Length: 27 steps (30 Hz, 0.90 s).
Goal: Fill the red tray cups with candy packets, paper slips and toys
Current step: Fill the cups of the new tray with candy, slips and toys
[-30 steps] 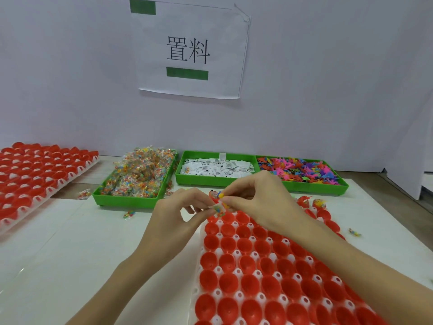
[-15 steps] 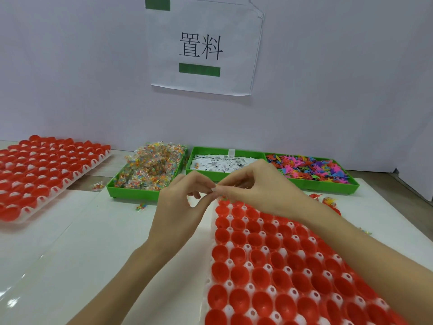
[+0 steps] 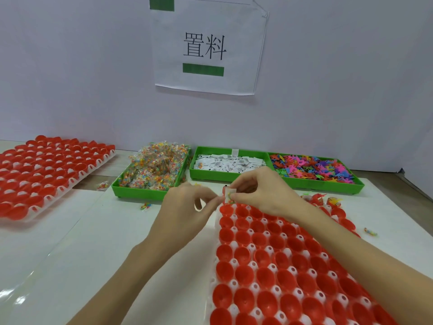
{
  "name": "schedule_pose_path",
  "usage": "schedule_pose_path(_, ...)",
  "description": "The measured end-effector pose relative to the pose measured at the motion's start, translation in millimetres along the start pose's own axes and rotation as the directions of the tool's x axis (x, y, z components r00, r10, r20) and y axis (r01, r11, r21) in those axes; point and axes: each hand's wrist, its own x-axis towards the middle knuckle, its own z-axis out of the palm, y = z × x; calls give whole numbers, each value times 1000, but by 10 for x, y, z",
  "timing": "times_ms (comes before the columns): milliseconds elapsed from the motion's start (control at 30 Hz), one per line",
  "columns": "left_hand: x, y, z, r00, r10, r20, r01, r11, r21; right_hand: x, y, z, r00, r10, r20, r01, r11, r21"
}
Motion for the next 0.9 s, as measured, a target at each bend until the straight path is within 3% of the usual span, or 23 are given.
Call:
schedule_pose_path(100,-7,-70,-8,947,217,237,-236,970,55,-43,59,133,1000,-15,-9,15,1000,-5)
schedule_pose_path(200,-29,-117,19,898,269,350,-309,949,63,-73,73,241,997,-63,-35,61,996,-66)
schedule_pose_path(467,-16,-151,6,887,229,402,-286,954,87,-56,3,319,996,-91,17,93,971,-220)
schedule_pose_path(900,-5,-206,19,886,240,396,-292,953,75,61,-85,281,998,-48,50,59,962,-265)
